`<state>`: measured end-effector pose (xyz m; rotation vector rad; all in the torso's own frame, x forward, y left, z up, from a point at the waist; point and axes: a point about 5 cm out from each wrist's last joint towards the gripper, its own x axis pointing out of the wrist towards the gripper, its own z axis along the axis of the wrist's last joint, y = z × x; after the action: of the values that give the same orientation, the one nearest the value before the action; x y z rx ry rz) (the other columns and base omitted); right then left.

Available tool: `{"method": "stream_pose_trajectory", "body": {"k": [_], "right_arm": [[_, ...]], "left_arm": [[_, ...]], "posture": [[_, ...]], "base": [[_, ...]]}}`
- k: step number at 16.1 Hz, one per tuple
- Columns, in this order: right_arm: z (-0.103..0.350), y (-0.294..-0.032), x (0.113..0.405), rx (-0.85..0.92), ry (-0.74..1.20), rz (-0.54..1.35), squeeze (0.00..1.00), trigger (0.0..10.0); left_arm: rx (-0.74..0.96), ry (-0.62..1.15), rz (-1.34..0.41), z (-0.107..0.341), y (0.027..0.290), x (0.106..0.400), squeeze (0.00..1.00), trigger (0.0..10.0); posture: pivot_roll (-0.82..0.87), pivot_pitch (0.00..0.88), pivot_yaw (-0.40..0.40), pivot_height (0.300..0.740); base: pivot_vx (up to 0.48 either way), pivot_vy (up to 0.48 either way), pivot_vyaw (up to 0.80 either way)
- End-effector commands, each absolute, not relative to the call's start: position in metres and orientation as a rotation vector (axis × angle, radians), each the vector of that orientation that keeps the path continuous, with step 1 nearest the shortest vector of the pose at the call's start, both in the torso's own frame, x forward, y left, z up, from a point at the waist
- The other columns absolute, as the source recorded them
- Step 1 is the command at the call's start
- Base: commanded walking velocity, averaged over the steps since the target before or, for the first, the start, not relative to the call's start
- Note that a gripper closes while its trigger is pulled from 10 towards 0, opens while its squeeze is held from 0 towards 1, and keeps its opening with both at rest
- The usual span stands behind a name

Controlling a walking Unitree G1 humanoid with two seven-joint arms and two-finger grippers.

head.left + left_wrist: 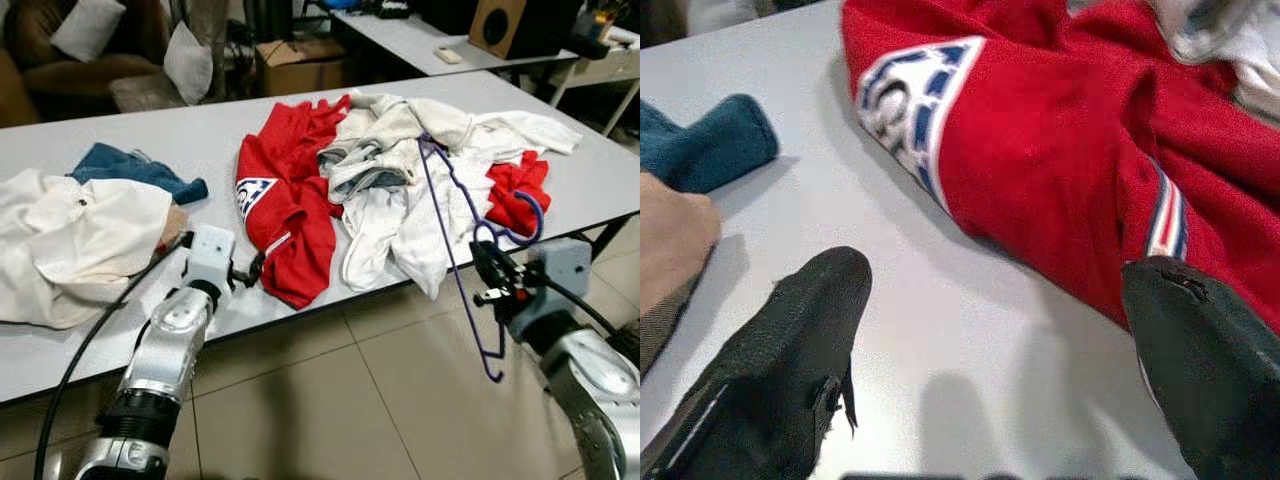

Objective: Hang hanger

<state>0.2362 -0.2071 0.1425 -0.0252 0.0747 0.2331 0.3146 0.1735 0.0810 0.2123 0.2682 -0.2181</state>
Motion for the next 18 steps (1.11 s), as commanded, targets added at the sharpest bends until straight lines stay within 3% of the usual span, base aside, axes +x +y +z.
{"method": "stream_pose_trajectory", "body": {"k": [1,7,11,15,18], "right_arm": [[0.152,-0.21,0.236,-0.041,0.035,0.231,0.0,10.0],[0.153,-0.212,0.232,-0.067,0.042,0.248,0.0,10.0],[0.155,-0.213,0.232,-0.081,0.047,0.254,0.0,10.0],[0.154,-0.214,0.233,-0.082,0.052,0.263,0.0,10.0],[0.154,-0.212,0.234,-0.087,0.052,0.274,0.0,10.0]], "left_arm": [[0.243,0.259,-0.264,0.083,0.163,0.321,0.0,10.0],[0.209,0.192,-0.406,0.088,0.122,0.332,0.0,10.0],[0.212,0.183,-0.277,0.086,0.142,0.334,0.0,10.0],[-0.238,-0.049,-0.44,0.121,0.134,0.324,0.0,10.0],[-0.103,0.076,-0.296,0.099,0.158,0.325,0.0,10.0]], "posture": [[-0.22,0.0,-0.009,0.74],[-0.25,0.0,-0.015,0.74],[-0.26,0.0,-0.023,0.74],[-0.25,0.0,-0.027,0.74],[-0.25,0.0,-0.024,0.74]], "base": [[0.0,0.0,0.0],[0.0,0.0,0.0],[0.0,0.0,0.0],[0.0,0.0,0.0],[0.0,0.0,0.0]]}}
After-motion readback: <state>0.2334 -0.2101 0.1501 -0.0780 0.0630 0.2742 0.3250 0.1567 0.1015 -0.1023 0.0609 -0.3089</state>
